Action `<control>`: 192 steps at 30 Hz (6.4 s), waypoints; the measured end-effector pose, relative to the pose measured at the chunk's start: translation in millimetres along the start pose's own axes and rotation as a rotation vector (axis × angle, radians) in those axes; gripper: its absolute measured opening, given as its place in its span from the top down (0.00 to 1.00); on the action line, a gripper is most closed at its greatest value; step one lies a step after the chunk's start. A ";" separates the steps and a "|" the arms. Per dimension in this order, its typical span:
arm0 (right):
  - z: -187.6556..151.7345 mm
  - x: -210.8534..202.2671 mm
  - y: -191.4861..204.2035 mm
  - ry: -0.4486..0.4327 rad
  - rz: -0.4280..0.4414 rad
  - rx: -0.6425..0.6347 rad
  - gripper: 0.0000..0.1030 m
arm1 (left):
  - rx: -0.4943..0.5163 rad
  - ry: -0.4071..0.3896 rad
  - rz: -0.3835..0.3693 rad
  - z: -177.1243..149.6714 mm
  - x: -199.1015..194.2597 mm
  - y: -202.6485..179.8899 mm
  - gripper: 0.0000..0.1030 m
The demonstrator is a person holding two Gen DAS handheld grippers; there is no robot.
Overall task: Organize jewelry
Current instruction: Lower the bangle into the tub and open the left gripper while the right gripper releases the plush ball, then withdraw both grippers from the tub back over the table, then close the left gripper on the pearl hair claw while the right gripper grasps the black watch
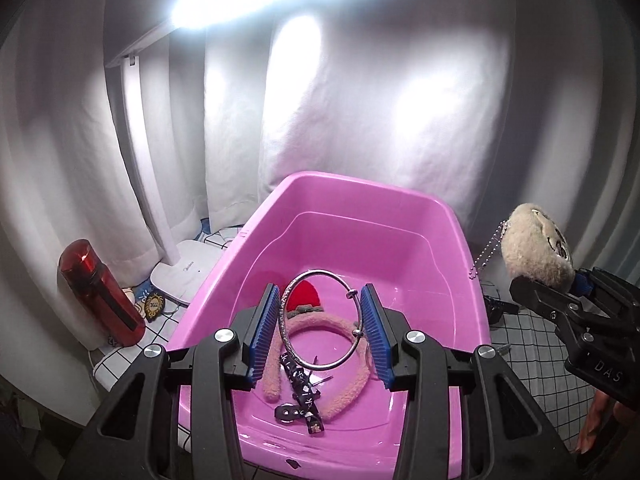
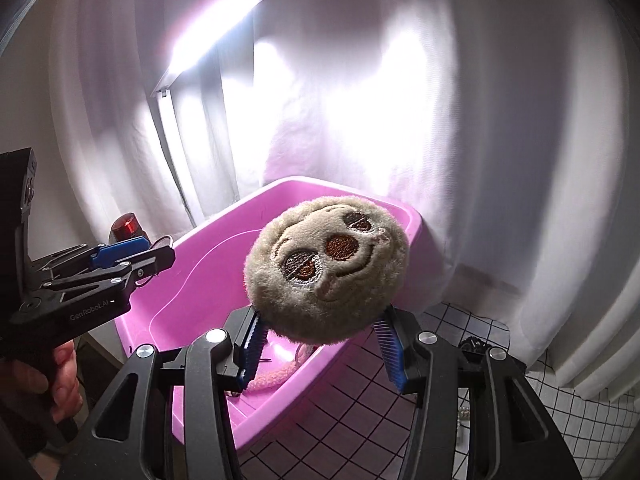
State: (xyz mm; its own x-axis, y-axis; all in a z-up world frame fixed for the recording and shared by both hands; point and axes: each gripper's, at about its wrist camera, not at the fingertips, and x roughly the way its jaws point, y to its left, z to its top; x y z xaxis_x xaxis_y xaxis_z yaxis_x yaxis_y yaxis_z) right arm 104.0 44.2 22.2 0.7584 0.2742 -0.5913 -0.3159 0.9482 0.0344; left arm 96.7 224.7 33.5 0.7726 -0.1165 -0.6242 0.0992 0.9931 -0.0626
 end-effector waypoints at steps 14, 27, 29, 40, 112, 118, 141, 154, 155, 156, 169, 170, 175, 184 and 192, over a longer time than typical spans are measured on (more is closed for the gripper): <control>16.1 79.9 17.2 0.193 0.026 -0.021 0.53 | -0.004 0.180 -0.041 1.7 76.0 18.4 0.60; 19.3 104.5 19.6 0.263 -0.006 -0.017 0.34 | -0.009 0.304 -0.048 0.8 96.1 23.0 0.59; 20.3 104.9 22.2 0.264 -0.007 -0.026 0.32 | -0.016 0.306 -0.049 1.2 95.8 25.3 0.57; 23.3 96.0 27.8 0.240 -0.031 -0.059 0.27 | -0.034 0.289 -0.035 3.6 87.3 34.5 0.33; -147.6 -48.8 -249.3 0.199 -0.003 0.024 0.27 | -0.122 0.211 -0.018 -124.5 41.2 -250.0 0.15; -137.8 8.2 -256.4 0.221 0.123 -0.090 0.27 | -0.145 0.240 0.039 -134.2 86.5 -250.0 0.15; -113.5 133.3 -271.4 0.288 0.299 -0.287 0.27 | -0.099 0.261 0.083 -149.8 163.7 -266.4 0.15; -106.5 169.2 -259.1 0.316 0.350 -0.320 0.27 | -0.133 0.295 0.084 -148.5 185.3 -264.1 0.15; -106.4 172.4 -257.9 0.325 0.349 -0.320 0.26 | -0.137 0.296 0.081 -148.4 186.6 -264.1 0.15; -107.3 175.1 -256.3 0.331 0.345 -0.325 0.26 | -0.139 0.296 0.077 -148.5 187.9 -263.9 0.15; -113.6 189.5 -244.0 0.318 0.320 -0.363 0.28 | -0.104 0.258 0.076 -149.6 187.6 -269.7 0.40; -114.6 188.8 -243.3 0.313 0.317 -0.365 0.29 | -0.101 0.253 0.065 -150.5 185.2 -270.4 0.48; -123.7 179.4 -239.0 0.300 0.325 -0.352 0.30 | -0.075 0.242 0.039 -153.8 175.6 -276.1 0.70; -141.5 153.8 -247.5 0.281 0.345 -0.291 0.30 | -0.089 0.232 0.020 -155.9 152.7 -268.2 0.71; -153.8 118.2 -240.2 0.272 0.331 -0.179 0.30 | -0.082 0.243 -0.013 -162.6 135.0 -255.9 0.71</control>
State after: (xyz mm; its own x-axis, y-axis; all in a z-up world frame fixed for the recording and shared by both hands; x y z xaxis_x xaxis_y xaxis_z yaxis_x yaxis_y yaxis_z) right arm 181.8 -175.9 -179.9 0.4303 0.4823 -0.7630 -0.6276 0.7674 0.1311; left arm 73.7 -42.9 -161.4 0.5975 -0.1327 -0.7908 0.0494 0.9904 -0.1289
